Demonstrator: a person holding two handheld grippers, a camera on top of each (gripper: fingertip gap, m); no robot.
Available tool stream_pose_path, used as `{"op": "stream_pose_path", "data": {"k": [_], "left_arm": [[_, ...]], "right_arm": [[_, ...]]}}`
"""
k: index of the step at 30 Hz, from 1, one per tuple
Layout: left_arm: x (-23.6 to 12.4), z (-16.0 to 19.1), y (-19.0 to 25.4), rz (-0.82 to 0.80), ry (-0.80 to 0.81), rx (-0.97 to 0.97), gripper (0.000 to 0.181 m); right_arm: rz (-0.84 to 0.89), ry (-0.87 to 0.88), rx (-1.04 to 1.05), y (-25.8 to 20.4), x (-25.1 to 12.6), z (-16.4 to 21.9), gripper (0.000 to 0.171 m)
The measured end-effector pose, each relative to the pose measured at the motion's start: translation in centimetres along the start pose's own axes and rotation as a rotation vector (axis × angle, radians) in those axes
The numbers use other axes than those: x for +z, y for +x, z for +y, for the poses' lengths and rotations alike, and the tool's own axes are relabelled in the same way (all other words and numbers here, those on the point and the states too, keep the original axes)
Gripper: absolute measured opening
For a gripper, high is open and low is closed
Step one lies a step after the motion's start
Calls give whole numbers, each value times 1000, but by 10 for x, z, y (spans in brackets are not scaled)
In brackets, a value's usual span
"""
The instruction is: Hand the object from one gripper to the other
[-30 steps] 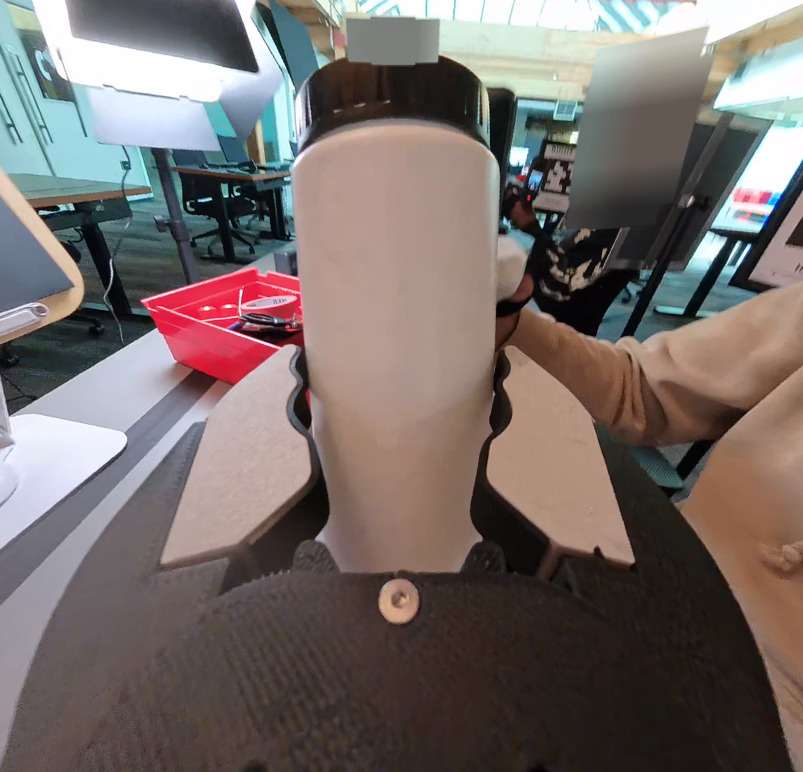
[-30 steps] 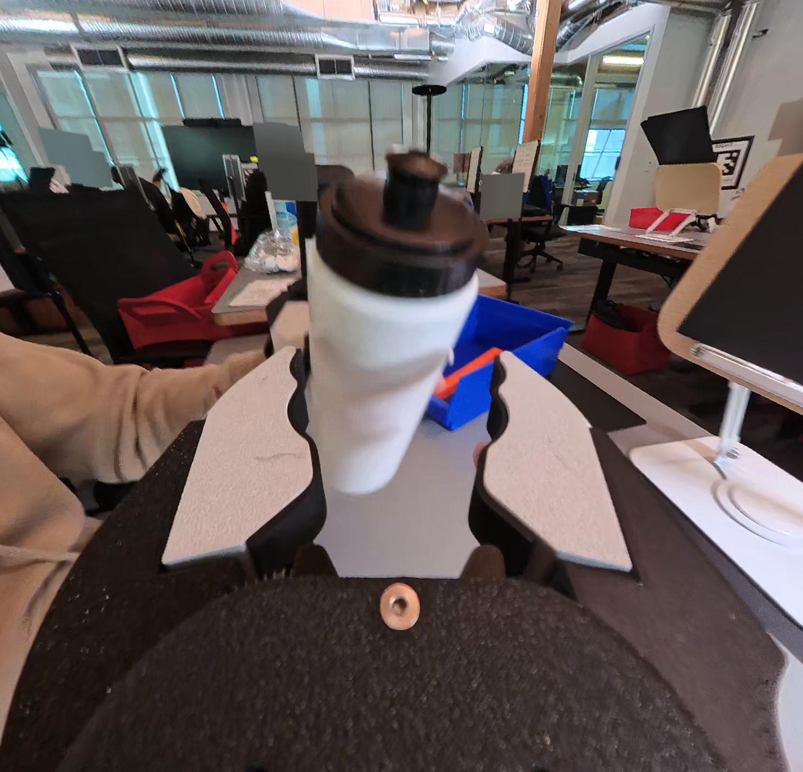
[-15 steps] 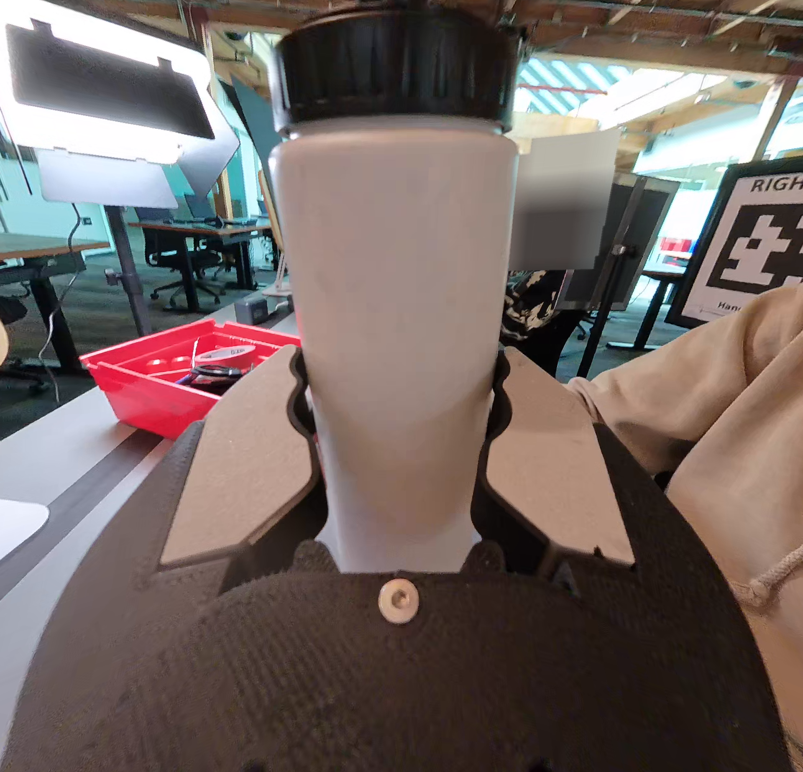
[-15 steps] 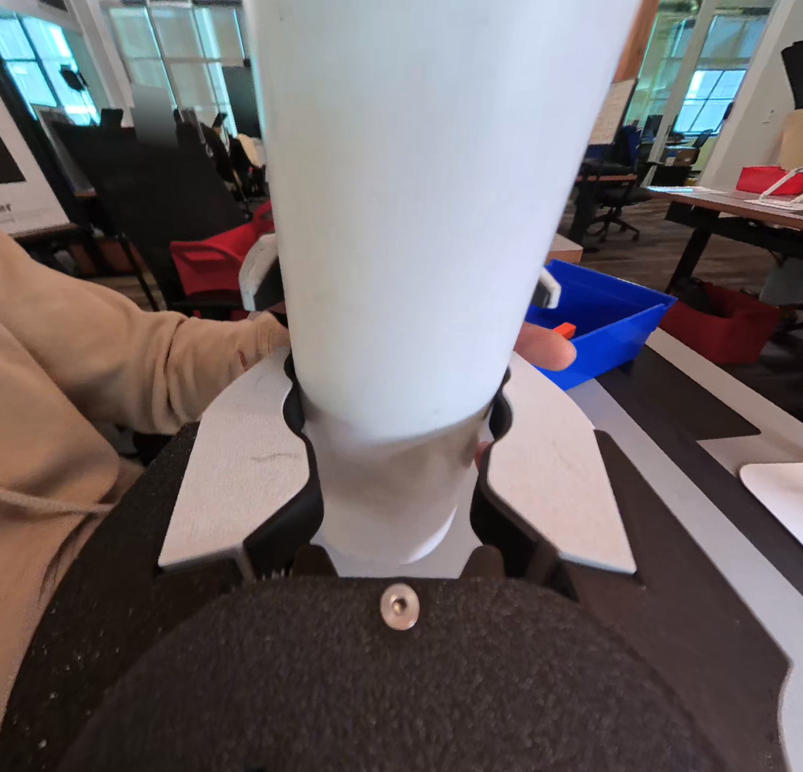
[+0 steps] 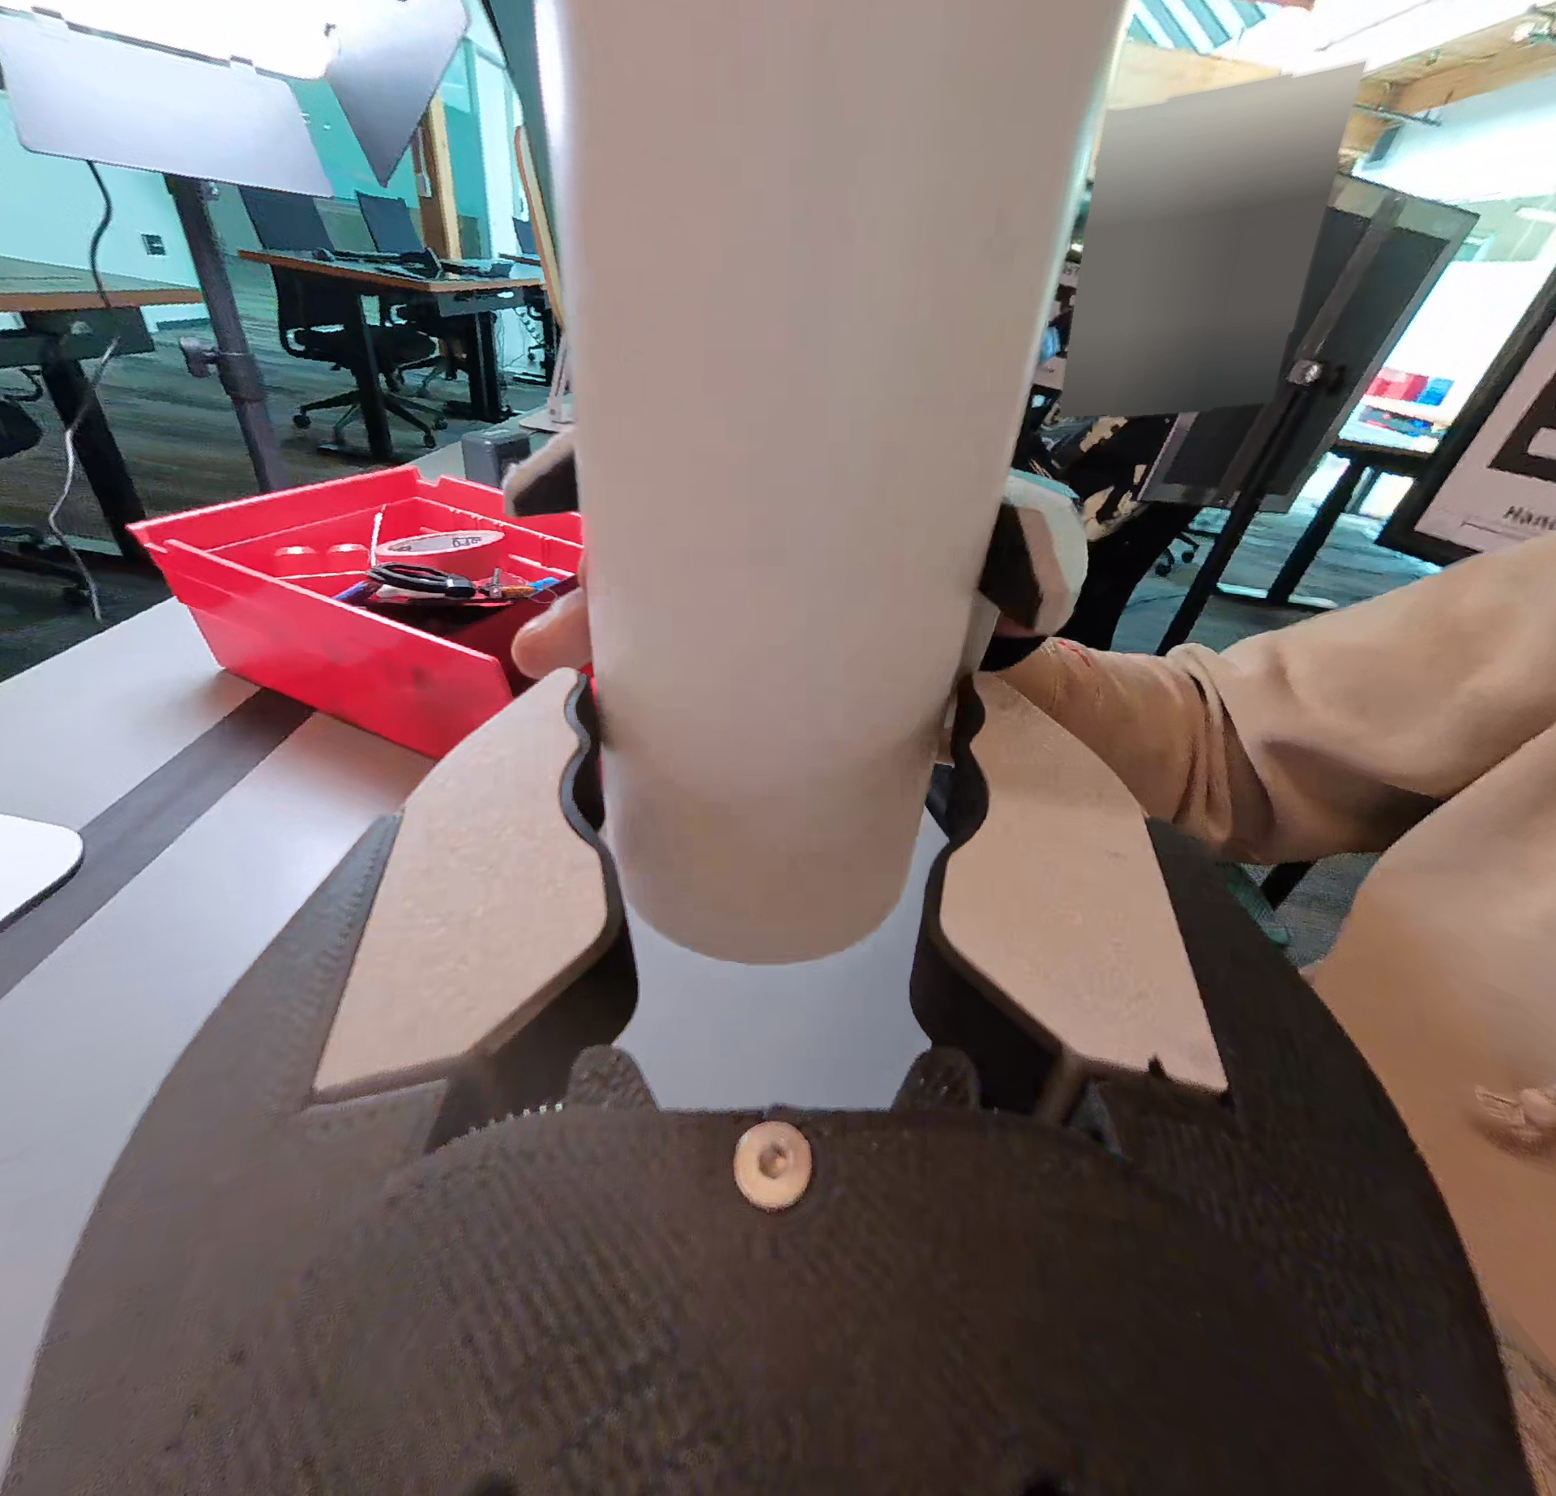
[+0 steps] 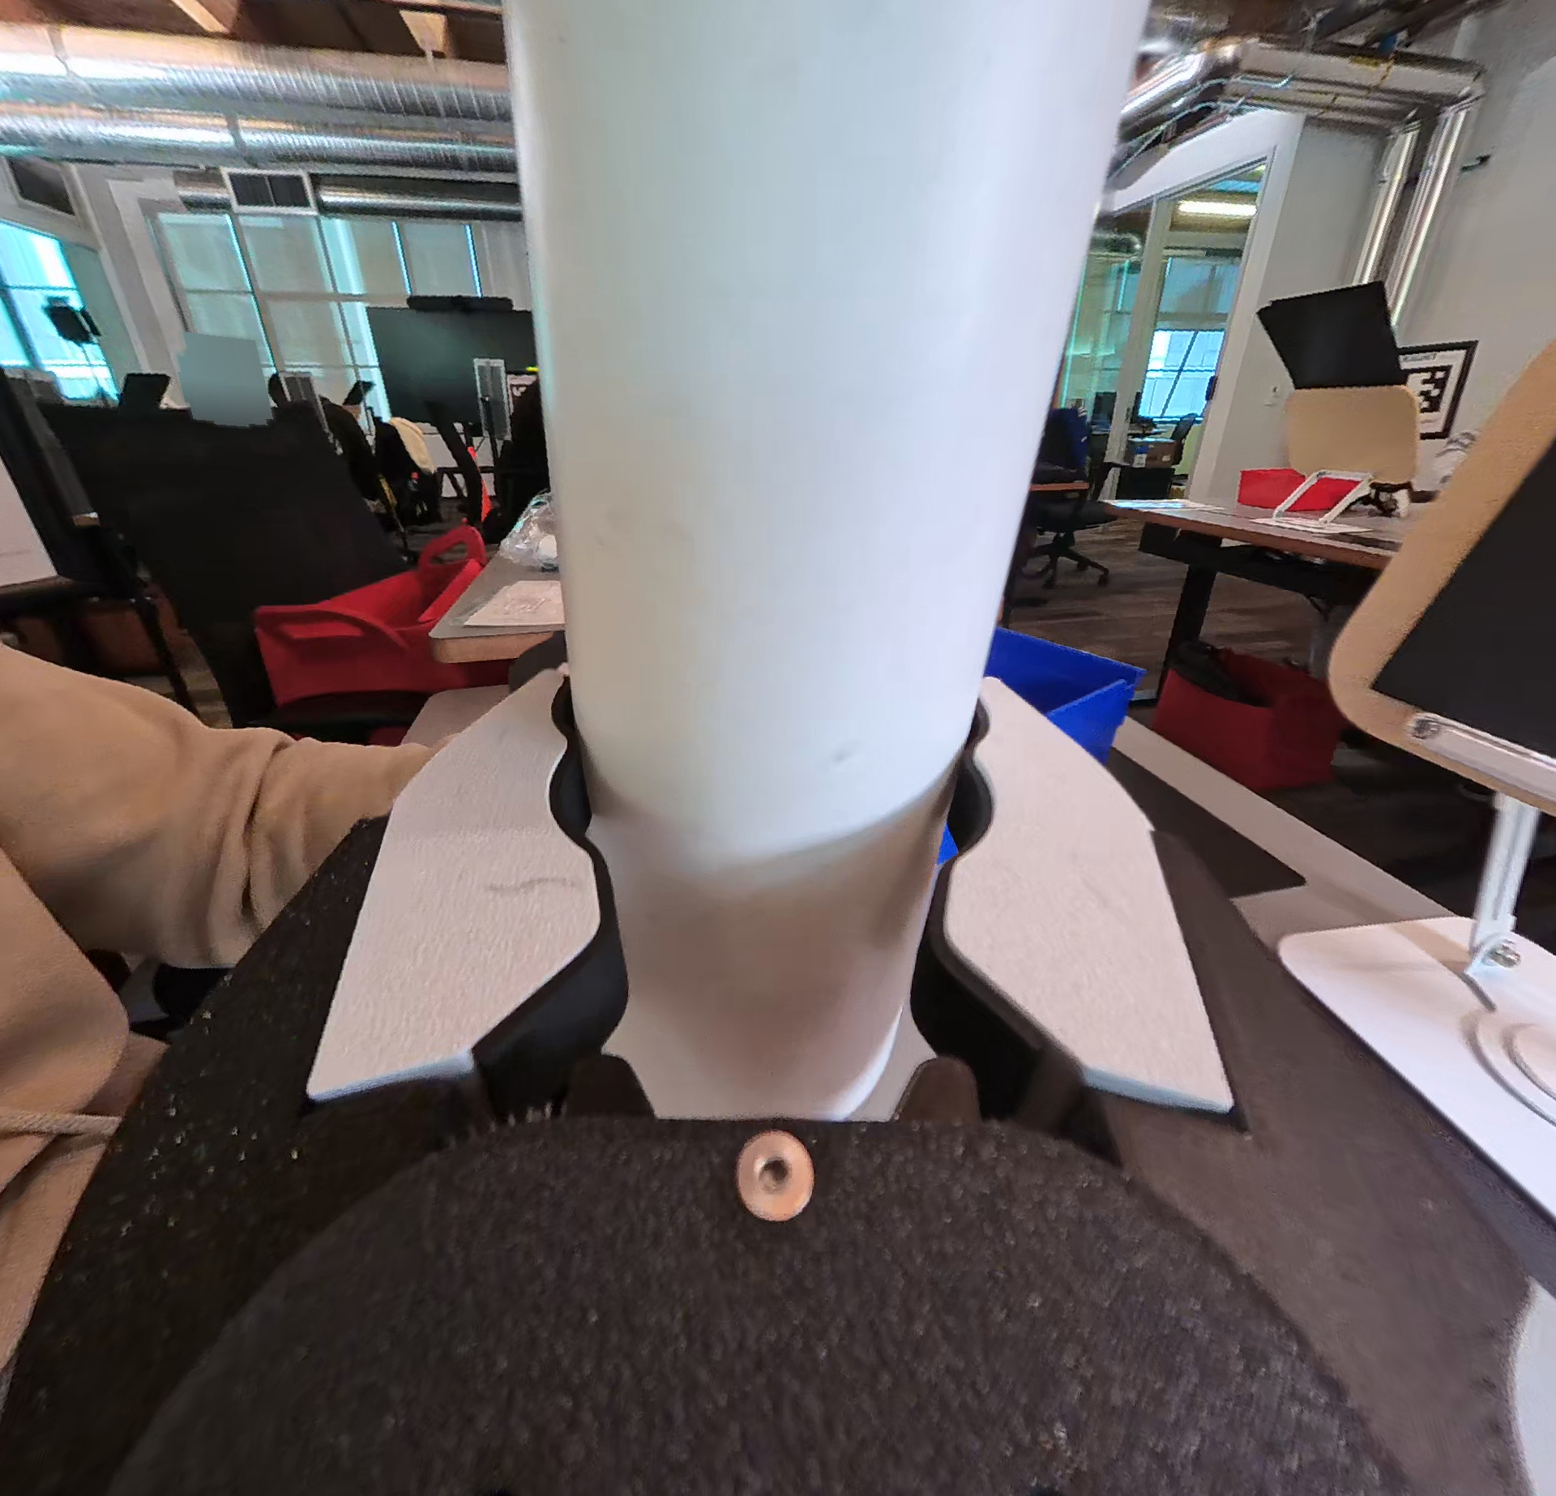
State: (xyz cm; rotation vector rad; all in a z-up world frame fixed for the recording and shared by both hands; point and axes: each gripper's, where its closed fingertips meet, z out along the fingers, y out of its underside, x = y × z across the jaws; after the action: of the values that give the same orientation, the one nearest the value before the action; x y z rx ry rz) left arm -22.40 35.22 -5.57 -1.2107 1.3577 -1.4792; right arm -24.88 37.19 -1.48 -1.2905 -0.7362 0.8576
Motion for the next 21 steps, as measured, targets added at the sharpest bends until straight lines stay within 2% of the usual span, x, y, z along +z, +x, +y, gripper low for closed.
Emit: {"op": "stream_pose_path", "data": {"k": [5, 9, 15, 18, 21], "left_arm": [[-5, -6, -1, -35, 10, 52, 78], [-4, -6, -1, -39, 17, 91, 78], [-14, -18, -7, -38, 90, 47, 77], [-28, -30, -15, -52, 151, 9, 77], [-38, -40, -18, -43, 227, -15, 77]], "right_arm": [[2, 25, 15, -2, 3, -3, 86], [14, -50, 2, -2, 0, -4, 86], [42, -42, -17, 7, -16, -16, 83], [36, -94, 3, 18, -24, -3, 84], [-15, -147, 60, 16, -13, 24, 85]]}}
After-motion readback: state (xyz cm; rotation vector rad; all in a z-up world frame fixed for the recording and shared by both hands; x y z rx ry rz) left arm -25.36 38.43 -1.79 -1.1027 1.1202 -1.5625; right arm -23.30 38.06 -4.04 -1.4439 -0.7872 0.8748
